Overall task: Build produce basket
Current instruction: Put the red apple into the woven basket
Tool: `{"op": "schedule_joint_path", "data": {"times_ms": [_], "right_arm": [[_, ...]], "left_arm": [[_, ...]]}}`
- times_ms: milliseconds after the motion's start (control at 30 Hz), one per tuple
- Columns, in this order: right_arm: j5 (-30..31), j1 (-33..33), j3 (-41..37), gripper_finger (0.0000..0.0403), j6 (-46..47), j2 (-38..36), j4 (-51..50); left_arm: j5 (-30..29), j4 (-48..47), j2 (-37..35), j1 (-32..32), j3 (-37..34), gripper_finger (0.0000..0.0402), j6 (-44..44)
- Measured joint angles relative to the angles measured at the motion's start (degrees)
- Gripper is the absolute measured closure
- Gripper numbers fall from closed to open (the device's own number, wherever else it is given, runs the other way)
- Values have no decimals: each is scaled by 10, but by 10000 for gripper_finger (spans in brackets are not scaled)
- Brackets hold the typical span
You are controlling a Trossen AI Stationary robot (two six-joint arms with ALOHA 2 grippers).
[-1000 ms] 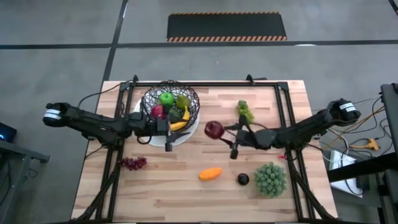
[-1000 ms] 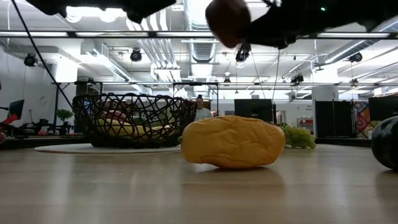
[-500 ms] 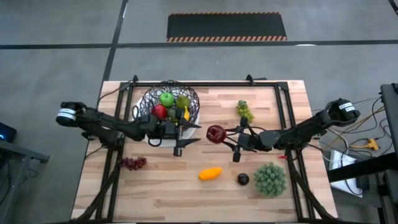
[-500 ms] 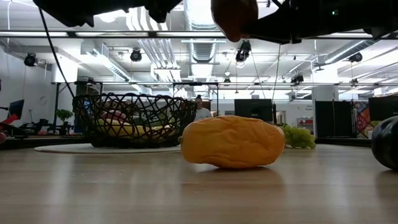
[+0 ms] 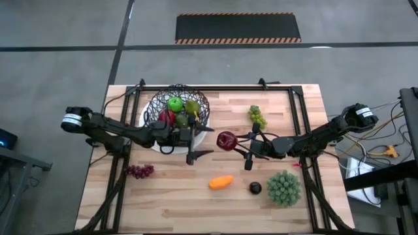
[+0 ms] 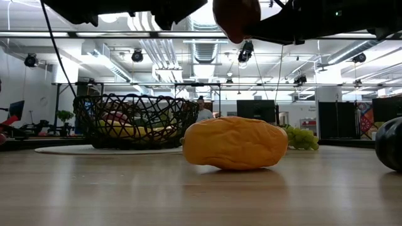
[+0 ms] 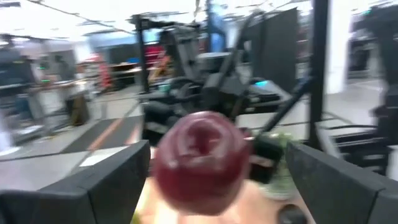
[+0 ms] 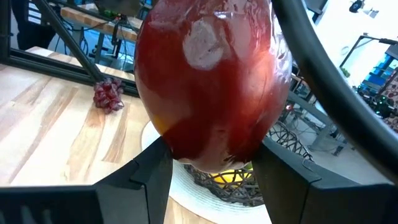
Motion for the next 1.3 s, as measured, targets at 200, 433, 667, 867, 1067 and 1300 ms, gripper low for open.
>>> {"op": "schedule_joint_path", "data": {"times_ms": [200, 433, 667, 867, 1067, 1300], "right_arm": [[0, 0, 0, 218, 0, 0, 0], [0, 0, 0, 218, -4, 0, -1], [-2, 0, -2, 218, -4, 0, -1], [-2, 0, -2, 218, -4, 0, -3], [-2, 0, -2, 214, -3, 0, -3], [6, 0, 1, 173, 7, 0, -8]], "left_arm": [[13, 34, 19, 2, 0, 43, -2], [12, 84, 79, 9, 18, 43, -3], [11, 97, 121, 12, 49, 43, -2], [11, 96, 132, 13, 57, 66, 2], [7, 96, 132, 13, 57, 104, 2], [0, 95, 131, 14, 56, 109, -1]]}}
